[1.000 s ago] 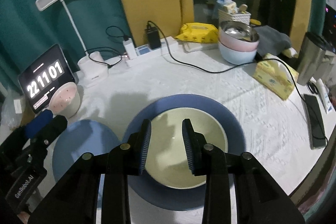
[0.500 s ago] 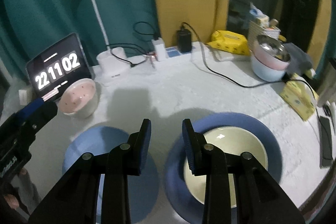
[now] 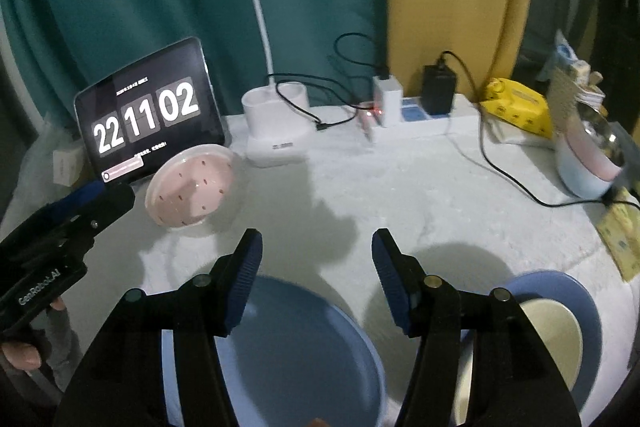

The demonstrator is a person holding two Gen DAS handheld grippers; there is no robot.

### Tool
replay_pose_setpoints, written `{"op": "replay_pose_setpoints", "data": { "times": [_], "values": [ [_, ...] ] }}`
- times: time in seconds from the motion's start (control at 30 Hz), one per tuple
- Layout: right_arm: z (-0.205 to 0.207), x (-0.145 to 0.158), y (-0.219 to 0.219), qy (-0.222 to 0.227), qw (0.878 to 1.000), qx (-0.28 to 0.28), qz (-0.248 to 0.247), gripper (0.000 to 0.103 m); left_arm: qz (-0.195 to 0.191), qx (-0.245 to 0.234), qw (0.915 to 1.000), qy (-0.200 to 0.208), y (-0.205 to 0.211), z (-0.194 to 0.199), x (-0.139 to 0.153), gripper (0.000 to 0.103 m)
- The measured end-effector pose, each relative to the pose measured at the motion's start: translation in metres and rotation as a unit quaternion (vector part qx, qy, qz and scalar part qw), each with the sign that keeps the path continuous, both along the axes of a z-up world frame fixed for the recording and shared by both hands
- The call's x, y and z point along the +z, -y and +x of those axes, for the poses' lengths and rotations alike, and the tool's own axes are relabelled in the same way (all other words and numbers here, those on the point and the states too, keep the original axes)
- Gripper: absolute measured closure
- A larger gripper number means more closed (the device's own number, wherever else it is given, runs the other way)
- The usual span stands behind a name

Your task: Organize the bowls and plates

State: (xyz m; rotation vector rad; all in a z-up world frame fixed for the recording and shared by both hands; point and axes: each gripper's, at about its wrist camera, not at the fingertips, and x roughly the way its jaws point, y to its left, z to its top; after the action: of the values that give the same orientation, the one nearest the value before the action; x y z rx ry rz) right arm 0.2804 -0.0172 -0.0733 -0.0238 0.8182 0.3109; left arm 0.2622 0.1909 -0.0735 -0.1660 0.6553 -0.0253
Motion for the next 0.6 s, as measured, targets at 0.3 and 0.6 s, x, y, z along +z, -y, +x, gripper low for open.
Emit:
{"op": "replay_pose_setpoints", "data": {
  "times": [0.3,0.6],
  "values": [
    [0.033,-0.018,-0.028,-0.020,0.999,0.019,0.019,0.043,-0.013,0.042,0.9981,-0.043,-0.031,0.029,-0.036,0.041],
    [0.058,-0.046,-0.053,-0.052,0.997,0.030,0.040,0.043,-0.017,0.067,0.9957,-0.062,-0.043,0.049,-0.053,0.041]
  ]
}}
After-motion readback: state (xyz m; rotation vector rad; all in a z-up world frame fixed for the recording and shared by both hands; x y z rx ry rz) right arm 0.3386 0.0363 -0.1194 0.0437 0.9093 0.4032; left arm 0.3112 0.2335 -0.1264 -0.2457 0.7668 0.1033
